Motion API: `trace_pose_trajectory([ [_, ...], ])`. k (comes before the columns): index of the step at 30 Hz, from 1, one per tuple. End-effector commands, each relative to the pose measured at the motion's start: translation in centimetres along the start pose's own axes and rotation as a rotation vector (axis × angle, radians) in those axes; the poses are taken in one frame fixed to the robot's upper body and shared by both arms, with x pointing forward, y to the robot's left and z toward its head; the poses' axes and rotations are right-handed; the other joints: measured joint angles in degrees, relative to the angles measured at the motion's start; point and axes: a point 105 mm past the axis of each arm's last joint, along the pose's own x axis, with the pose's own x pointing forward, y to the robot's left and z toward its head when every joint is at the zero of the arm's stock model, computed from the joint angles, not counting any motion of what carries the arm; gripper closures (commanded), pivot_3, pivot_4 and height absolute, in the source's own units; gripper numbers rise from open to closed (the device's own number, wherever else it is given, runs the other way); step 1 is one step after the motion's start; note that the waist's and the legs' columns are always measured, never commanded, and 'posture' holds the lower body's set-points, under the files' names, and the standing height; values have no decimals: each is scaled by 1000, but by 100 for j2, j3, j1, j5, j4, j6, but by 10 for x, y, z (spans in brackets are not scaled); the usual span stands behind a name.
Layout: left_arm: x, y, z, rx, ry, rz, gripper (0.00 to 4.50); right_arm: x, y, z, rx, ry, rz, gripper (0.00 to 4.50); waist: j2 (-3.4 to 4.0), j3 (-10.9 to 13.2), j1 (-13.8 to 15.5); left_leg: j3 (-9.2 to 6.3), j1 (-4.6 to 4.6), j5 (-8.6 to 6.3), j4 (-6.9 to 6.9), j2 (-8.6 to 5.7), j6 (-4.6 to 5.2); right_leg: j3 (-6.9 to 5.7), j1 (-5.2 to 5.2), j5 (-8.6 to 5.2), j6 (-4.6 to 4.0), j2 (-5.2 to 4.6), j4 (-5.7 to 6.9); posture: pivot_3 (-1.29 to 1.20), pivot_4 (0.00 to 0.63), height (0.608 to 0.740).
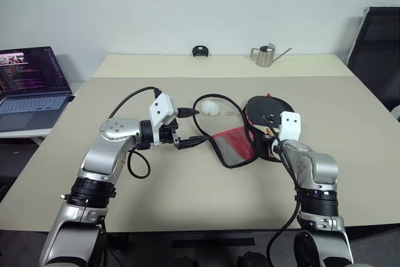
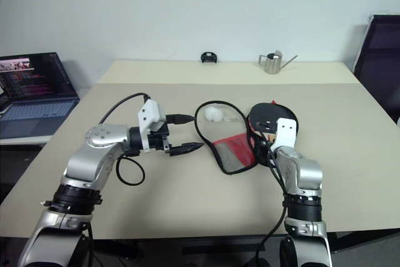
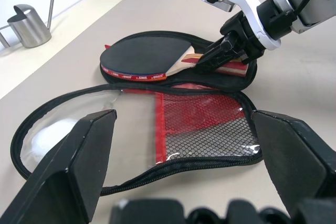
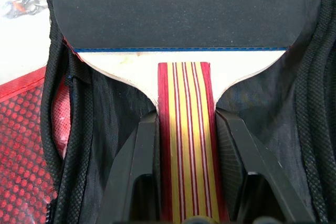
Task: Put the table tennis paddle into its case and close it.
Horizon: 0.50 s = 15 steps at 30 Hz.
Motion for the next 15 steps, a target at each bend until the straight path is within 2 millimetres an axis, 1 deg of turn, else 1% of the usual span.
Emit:
trace_pose_trajectory([
  [1,-4,2,13,46,-34,10,0,-6,-5,13,6,-50,-15,3426,0,0,3,0,0,0,0,0,0,0,0,0,0,0,0,0,150,740],
  [12,-3,1,12,46,-34,10,0,-6,-15,5,-2,-22,-53,3426,0,0,6,0,0,0,0,0,0,0,0,0,0,0,0,0,150,740],
  [14,-3,1,12,46,-33,10,0,-6,-17,6,11,-33,-60,3426,-1,0,12,0,0,0,0,0,0,-1,1,0,0,0,-1,0,150,740],
  [15,-3,2,12,47,-33,11,0,-6,-18,7,18,-40,-63,3076,-1,0,13,-1,0,0,1,0,0,-1,1,0,0,0,-1,0,150,740],
])
